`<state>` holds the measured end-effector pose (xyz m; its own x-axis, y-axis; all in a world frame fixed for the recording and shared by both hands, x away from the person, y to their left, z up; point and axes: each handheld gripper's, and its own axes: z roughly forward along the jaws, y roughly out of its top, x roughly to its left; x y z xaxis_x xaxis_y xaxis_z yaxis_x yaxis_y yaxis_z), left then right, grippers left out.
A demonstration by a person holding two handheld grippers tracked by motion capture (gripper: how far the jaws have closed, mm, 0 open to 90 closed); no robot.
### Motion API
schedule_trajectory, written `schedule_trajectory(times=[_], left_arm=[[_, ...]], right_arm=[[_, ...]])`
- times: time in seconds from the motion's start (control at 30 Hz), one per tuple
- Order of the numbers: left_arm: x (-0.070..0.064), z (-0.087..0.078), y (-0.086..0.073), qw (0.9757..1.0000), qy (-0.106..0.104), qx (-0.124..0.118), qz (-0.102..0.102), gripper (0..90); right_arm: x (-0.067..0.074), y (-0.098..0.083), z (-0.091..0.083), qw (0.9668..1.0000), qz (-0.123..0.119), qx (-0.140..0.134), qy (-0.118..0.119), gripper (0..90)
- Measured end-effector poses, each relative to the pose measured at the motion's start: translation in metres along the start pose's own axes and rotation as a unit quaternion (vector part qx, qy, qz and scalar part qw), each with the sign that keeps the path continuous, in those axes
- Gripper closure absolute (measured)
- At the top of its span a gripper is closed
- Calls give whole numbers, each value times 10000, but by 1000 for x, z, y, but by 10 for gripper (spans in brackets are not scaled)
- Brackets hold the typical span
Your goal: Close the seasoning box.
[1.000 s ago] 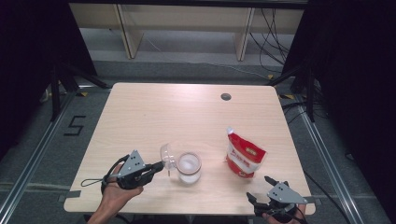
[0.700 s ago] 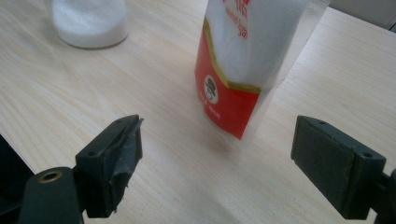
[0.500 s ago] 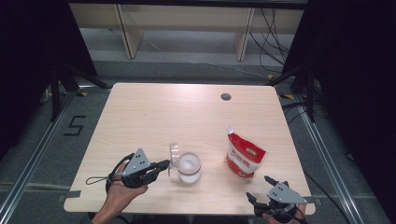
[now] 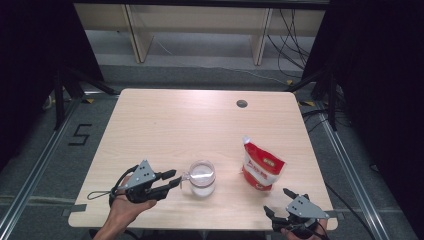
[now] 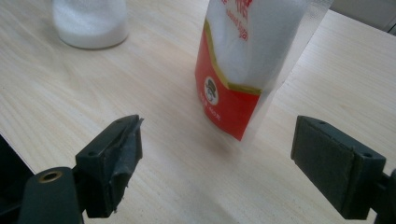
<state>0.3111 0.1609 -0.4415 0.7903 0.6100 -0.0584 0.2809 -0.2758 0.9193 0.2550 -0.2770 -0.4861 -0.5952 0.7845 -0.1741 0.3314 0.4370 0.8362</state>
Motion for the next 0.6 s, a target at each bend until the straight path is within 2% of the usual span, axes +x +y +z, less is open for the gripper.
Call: schedule_trajectory(times=[0.03,0.1,0.13,0.17,0.2,0.3,0.33,0.37,0.43,0.53,0.57,0.6], left_arm=[[-1,-2,-3,10000,-74,27,-31,582],[-1,-3,-6,10000,-39,73,14,524],[-2,-3,-7,10000,-51,82,-1,470],[-2,-3,-9,10000,-58,55,-52,437],[-3,-4,-10,9999,-43,53,-131,405],[-4,-5,-14,9997,-90,66,-229,335],[-4,-5,-15,9997,-81,67,-209,310],[-5,-5,-16,9997,-81,76,-233,291],[-6,-4,-19,9997,-124,83,-214,255],[-9,-3,-26,9990,-114,177,-393,191],[-9,-3,-27,9990,-125,191,-397,181],[-8,-3,-28,9993,-125,212,-298,168]], right_arm=[[0,0,0,10000,-2,0,0,172],[1,0,0,9999,76,41,59,172],[0,0,0,10000,-7,-59,-1,172],[2,0,-2,10000,76,-14,-20,172],[1,1,-2,10000,32,-49,-9,172],[1,1,-1,9996,234,-81,148,166],[0,0,-1,9996,191,-175,105,165],[0,0,-1,9994,255,-175,121,164],[1,1,-2,9991,321,-172,236,163],[1,1,-2,9987,379,-192,271,161],[1,1,-2,9986,401,-209,271,160],[1,1,-2,9987,373,-231,243,161]])
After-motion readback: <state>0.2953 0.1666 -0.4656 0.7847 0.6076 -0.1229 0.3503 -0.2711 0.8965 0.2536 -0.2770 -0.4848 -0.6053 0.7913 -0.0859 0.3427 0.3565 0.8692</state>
